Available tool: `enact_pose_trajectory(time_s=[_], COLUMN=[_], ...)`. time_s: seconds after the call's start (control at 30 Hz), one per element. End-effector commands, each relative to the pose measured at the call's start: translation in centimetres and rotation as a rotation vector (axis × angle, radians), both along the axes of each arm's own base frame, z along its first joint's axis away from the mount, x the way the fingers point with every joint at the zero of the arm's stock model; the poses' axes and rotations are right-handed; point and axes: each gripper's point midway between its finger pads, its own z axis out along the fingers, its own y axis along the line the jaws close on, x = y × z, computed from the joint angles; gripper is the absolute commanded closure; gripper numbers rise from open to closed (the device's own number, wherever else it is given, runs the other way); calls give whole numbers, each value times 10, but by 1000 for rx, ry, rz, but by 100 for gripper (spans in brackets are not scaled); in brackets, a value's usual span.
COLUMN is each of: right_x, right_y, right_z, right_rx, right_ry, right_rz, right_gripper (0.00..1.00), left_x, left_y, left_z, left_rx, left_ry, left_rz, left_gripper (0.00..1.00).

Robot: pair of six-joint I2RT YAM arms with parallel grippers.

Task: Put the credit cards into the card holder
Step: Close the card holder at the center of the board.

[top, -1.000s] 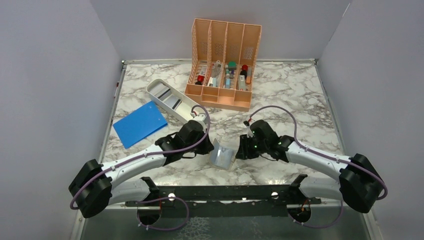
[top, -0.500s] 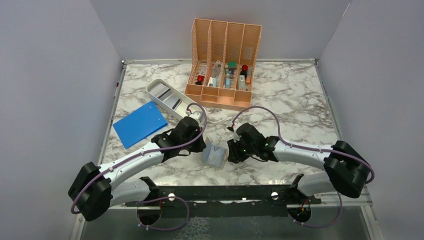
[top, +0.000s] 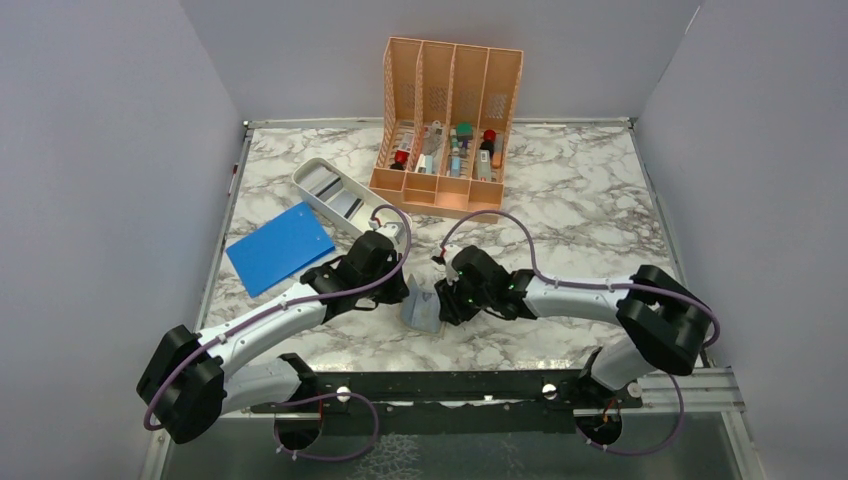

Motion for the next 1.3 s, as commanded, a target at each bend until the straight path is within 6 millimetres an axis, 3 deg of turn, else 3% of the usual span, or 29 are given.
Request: enact_pose_trajectory(time_s=[0.0, 0.2, 0.4, 0.63, 0.77, 1.07, 1.27], right_x=[17, 15, 16, 12, 8, 15, 7], right_y=[5, 4, -1, 11, 14, 4, 8], right_z=[-6, -9, -6, 35, 47, 56, 58], right_rx=[-41, -70, -56, 179, 257, 366, 469], right_ry=[-67, -99, -121, -210, -257, -255, -276], right_rz=[-9, -3, -35, -28, 14, -155, -122], right_gripper=[60, 68, 98, 99, 99, 99, 99], left_x=[1, 0, 2, 4, 5, 8, 8], left_y=[-5, -4, -2, 9, 12, 15, 16], left_z=[8, 7, 6, -5, -10, -14, -16], left_rx=[-26, -28, -23, 41, 69, 89, 100], left_ry=[-13, -9, -13, 2, 15, 19, 26], left_rz=[-22, -20, -10, 28, 38, 60, 68], left_gripper=[100, 100, 100, 100, 100, 100, 100])
